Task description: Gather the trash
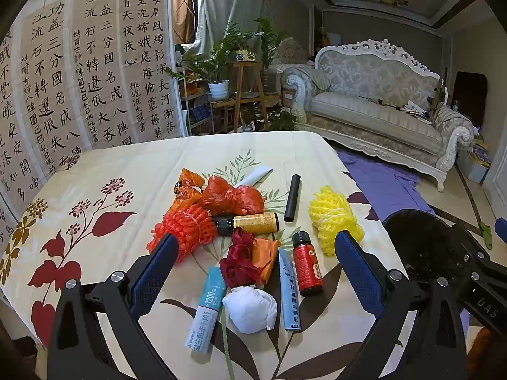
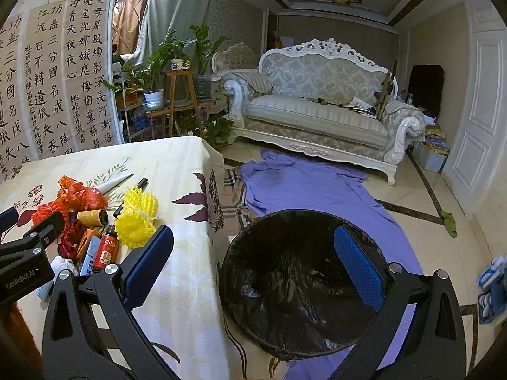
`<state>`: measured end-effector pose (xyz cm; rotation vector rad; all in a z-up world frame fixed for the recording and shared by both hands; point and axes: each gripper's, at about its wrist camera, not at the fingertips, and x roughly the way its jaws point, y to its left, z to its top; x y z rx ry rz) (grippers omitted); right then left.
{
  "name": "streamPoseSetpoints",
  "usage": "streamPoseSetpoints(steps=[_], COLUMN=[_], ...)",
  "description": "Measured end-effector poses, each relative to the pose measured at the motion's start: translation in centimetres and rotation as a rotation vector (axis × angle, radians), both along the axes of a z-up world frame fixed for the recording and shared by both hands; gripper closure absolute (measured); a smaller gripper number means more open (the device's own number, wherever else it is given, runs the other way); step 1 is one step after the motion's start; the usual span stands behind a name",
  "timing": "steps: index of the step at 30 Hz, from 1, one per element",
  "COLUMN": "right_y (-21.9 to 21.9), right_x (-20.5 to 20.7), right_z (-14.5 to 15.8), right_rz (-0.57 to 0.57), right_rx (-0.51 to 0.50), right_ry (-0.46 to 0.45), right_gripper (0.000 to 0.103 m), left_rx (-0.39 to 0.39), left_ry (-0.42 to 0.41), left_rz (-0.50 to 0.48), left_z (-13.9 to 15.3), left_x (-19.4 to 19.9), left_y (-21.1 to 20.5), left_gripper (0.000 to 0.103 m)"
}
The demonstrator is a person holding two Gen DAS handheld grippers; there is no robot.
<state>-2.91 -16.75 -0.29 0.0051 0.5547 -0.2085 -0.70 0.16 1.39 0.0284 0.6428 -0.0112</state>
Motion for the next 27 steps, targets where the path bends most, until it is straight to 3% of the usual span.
streamPoseSetpoints(steps=[27], right_y=[0.1], right_x=[0.3], right_z=[-0.4], right_rz=[0.019], right_rx=[-0.002], right_ry=[0.023], right_gripper=[0.004], left_rx=[0.002], left_ry=[0.023], left_rz=[-0.003], left_z=[-1.1], left_x=[0.6], left_y=[0.1], left_gripper=[0.007])
